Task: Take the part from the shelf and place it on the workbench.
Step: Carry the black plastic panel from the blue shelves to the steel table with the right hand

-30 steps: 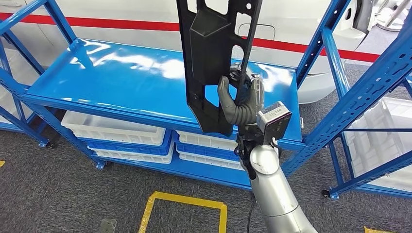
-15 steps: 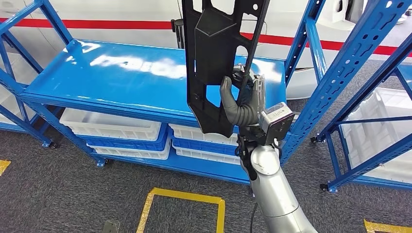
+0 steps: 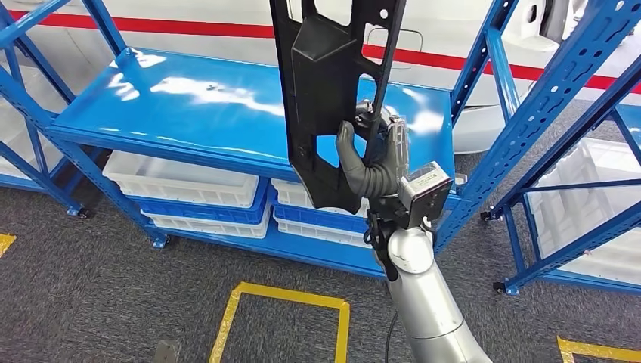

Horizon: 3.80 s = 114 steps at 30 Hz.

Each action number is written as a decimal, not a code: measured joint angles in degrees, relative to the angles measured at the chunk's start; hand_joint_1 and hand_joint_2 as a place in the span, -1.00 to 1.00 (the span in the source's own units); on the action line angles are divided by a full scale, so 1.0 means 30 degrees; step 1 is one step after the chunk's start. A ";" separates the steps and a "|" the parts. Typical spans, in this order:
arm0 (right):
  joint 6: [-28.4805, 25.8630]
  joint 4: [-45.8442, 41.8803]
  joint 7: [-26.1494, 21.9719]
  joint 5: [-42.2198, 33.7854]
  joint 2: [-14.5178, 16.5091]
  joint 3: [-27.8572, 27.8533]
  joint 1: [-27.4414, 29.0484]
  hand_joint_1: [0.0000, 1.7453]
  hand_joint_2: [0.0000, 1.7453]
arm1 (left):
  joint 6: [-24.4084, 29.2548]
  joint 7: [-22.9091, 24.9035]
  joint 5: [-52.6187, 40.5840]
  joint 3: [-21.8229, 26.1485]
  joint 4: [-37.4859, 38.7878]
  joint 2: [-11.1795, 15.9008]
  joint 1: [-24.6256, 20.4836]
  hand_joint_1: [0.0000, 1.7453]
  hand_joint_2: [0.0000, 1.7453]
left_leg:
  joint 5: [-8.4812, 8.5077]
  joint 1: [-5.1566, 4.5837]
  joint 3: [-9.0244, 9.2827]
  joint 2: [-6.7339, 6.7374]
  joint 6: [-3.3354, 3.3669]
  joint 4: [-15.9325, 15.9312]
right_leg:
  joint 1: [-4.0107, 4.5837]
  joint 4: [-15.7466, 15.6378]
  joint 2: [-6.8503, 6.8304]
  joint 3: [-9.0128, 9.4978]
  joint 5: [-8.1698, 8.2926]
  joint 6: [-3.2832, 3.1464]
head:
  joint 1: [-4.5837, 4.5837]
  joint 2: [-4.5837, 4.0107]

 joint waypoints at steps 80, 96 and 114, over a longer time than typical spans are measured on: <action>-0.0619 -0.0781 -0.0865 0.2142 -0.0020 0.0188 0.0943 1.00 1.00 | 0.0379 -0.0603 -0.0403 0.0095 -0.0087 -0.0035 0.0266 -1.00 1.00 | -0.1692 0.0420 -0.3637 -0.0173 -0.1549 0.5763 | -0.0359 -0.4194 -0.0531 0.2895 0.1452 -0.0330 | -0.0020 -0.0015; -0.0610 -0.1315 -0.0909 0.2410 -0.0333 0.0251 0.1344 1.00 1.00 | 0.0627 -0.1186 -0.0616 0.0096 -0.0095 -0.0095 0.0113 -1.00 1.00 | 0.0461 0.0126 -0.0756 -0.1134 -0.0340 0.0160 | -0.0118 0.0952 0.0013 0.0142 -0.0614 0.0298 | 0.0250 -0.0015; -0.0570 -0.1428 -0.1155 0.2373 -0.0275 0.0468 0.1672 1.00 1.00 | 0.0656 -0.1220 -0.0337 0.0412 -0.0095 -0.0035 0.0338 -1.00 1.00 | -0.0166 0.0318 -0.1574 0.0600 -0.1269 0.2035 | -0.0155 -0.4118 -0.1042 0.3017 0.1156 -0.0259 | 0.0055 -0.0015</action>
